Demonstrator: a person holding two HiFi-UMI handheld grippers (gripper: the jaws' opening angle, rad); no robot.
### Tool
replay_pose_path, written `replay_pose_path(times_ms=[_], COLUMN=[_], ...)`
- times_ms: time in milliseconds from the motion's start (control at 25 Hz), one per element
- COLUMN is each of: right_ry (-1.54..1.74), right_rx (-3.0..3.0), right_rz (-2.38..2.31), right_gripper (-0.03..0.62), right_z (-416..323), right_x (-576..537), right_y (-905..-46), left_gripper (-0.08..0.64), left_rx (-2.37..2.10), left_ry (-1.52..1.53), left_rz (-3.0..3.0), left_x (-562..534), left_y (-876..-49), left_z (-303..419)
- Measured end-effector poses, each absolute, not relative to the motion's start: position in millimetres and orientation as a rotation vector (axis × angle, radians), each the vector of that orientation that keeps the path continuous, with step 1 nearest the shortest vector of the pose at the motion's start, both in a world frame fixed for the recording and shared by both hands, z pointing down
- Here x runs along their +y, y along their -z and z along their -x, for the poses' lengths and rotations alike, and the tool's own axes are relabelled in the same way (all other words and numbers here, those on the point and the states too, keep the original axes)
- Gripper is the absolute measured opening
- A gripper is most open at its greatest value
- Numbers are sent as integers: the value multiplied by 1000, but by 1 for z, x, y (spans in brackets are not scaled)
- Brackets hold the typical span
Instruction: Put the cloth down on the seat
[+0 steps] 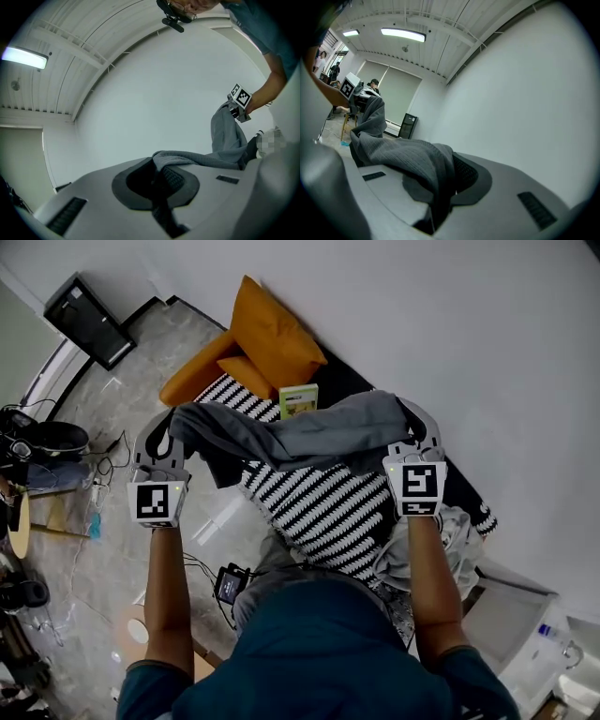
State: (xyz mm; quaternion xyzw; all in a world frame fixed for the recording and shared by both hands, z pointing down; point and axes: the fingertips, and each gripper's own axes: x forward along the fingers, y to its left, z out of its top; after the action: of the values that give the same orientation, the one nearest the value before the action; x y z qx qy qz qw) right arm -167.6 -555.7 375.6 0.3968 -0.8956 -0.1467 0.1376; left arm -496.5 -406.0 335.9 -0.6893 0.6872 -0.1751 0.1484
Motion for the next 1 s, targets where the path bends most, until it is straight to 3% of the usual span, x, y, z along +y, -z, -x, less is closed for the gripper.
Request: replay_pose_path(times_ms=[400,1000], right_ry=[386,82], right_rx=[-2509,-2358], right_rz=[-1252,-1380], right_gripper=[31,34], right_z=[172,176], right_x=[-615,-730], right_y=[-429,-546], left_gripper=[12,12], left_rx=[1977,1972], left_ry=[490,572], left_rz=[2077,2305], left_x=[-504,-677], left_y=[-391,-508], left_z=[523,562])
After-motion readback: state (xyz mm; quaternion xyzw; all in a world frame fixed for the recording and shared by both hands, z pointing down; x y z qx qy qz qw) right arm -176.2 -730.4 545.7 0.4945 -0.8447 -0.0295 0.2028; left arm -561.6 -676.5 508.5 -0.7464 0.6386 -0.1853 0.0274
